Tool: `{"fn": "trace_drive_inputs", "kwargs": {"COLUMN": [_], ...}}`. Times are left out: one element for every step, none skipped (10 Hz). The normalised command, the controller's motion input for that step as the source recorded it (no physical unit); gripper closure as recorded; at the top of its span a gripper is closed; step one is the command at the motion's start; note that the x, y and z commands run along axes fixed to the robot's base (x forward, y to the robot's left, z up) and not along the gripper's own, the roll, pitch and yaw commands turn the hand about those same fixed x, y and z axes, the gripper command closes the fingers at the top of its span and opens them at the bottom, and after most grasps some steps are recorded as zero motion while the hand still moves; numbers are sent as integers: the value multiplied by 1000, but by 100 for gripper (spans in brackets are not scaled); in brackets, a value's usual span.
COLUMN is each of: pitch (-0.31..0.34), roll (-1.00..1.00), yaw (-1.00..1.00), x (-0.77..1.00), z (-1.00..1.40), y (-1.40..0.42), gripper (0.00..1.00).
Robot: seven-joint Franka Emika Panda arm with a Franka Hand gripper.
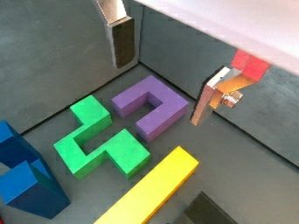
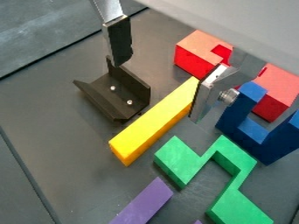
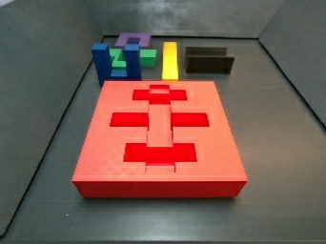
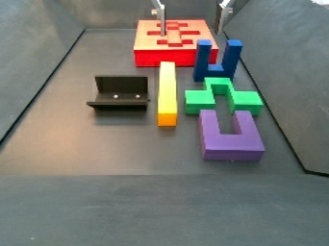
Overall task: Pick up the purple object. Move up. Place the purple object on the fixture. Regrasp the purple object. Move to above the board. Insert the purple object.
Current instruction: Pick up the purple object.
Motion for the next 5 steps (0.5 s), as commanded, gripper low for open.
{"fn": "trace_drive_inputs", "kwargs": {"pitch": [10, -43, -114, -36, 0], "roll": [-11, -11, -13, 0, 0], "yaw": [0, 0, -46, 0, -46], "x": [-183, 0, -286, 0, 60], "z": [-149, -77, -237, -609, -811], "y": [0, -14, 343, 771, 757], "gripper": [0, 0, 0, 0, 0]}}
